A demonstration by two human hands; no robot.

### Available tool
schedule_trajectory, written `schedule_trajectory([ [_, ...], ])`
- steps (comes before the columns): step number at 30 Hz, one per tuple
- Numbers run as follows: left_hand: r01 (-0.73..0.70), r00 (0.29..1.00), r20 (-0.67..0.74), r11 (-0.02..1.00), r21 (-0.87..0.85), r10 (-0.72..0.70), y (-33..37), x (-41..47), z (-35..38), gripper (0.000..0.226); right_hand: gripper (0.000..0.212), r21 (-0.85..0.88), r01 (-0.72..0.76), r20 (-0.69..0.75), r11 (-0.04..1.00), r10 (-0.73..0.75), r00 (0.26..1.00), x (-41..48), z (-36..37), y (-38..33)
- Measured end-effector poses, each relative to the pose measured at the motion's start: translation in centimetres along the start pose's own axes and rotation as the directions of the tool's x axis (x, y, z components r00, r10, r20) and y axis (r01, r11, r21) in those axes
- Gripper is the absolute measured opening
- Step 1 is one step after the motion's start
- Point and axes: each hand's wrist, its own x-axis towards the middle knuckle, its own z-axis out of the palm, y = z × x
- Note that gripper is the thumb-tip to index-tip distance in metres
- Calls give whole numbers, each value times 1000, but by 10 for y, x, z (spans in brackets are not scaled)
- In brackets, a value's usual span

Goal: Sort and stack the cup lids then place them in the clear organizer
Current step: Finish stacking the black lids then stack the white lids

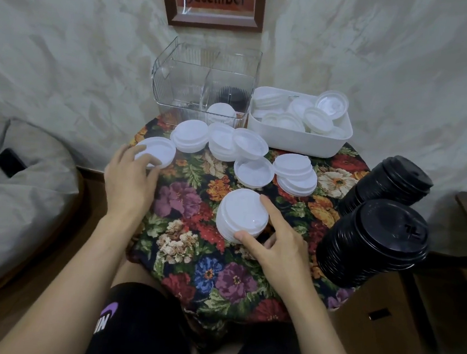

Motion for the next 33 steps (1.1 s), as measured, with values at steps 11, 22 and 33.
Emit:
schedule_trajectory([
  [11,229,969,244,460,-858,-27,93,-61,-61,10,88,11,-29,34,1000,29,999,1,-2,-2],
  [22,411,884,468,464,-785,7,104,-65,-33,24,90,6,-11,30,1000,11,999,1,-1,-1],
  [33,311,888,443,550,-775,123,96,-71,-32,17,97,47,-47,38,998,45,998,0,-3,-4],
])
